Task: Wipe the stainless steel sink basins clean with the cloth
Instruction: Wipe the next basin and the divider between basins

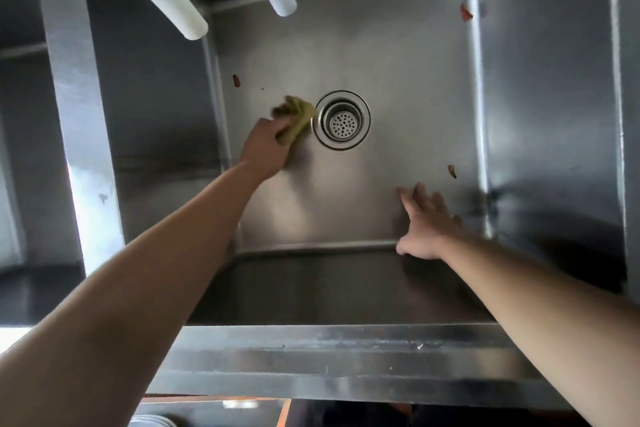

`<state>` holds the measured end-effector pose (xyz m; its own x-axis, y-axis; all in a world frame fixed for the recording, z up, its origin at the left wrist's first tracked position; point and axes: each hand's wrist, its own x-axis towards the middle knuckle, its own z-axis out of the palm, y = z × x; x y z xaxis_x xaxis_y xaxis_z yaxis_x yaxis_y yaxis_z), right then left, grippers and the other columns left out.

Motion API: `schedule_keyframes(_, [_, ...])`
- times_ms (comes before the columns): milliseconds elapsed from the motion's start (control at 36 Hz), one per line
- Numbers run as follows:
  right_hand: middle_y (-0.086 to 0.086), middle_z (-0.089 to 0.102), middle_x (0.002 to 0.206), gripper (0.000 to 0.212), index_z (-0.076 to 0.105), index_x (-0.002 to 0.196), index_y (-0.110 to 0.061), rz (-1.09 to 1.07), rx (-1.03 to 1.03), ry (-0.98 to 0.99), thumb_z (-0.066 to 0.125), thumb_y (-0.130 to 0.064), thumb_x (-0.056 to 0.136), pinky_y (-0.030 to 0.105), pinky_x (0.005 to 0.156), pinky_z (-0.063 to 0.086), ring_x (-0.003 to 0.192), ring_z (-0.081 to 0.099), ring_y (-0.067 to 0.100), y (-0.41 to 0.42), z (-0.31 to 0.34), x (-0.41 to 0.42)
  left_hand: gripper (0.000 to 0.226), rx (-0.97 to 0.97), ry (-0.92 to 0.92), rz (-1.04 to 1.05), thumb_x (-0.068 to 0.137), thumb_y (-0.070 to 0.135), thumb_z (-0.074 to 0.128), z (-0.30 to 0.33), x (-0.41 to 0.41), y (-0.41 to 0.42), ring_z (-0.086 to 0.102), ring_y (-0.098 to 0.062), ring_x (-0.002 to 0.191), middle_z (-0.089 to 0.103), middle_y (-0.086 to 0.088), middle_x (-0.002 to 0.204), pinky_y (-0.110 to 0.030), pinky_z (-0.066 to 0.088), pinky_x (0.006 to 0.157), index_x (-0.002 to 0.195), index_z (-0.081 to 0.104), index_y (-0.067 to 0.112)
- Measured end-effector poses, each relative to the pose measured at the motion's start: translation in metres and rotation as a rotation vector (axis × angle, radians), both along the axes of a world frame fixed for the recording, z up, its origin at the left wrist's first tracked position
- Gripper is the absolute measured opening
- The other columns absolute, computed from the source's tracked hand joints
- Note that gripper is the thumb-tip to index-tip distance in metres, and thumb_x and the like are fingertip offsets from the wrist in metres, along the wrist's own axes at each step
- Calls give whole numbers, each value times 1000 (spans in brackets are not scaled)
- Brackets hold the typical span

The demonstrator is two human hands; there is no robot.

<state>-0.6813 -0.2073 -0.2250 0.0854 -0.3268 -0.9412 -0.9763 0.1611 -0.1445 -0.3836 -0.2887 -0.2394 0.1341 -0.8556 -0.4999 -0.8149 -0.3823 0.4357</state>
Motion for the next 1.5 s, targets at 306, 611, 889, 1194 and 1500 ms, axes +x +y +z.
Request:
schedule_keyframes(306, [-8,-29,161,118,-17,153,-41,16,-2,-8,70,-30,73,61,116,17,151,-19,31,3,-7,4,55,209,245,-464,78,-8,55,-18,-99,57,57,-36,103,57,-20,109,-20,37,89,126,69,15])
schedule_keyframes(611, [-10,-28,161,121,-17,154,-38,28,0,-27,72,-28,74,60,119,17,151,-18,29,3,-5,-3,49,722,163,-730,89,-2,50,0,-91,80,59,-19,93,67,-3,119,-22,43,77,127,68,24])
schedule_keyframes(889, [-7,-33,160,114,-17,151,-46,18,12,17,65,-24,75,59,118,15,150,-21,31,6,-6,7,62,179,-32,64,86,-6,54,6,53,10,52,-32,127,54,-17,138,-28,40,106,144,49,14])
schedule_keyframes(1194, [-9,-35,158,114,-18,151,-46,15,16,17,63,-24,75,58,118,14,150,-23,32,9,-9,7,45,163,-358,-424,95,17,46,-19,11,53,48,-35,118,52,-11,131,-44,46,91,138,47,29])
schedule_keyframes(1500, [-8,-41,155,113,-18,151,-47,-27,54,-12,69,-28,80,58,121,8,147,-30,32,6,-10,7,56,628,-63,-734,92,16,55,-7,-8,125,53,-30,120,51,-6,139,-35,43,95,143,45,37])
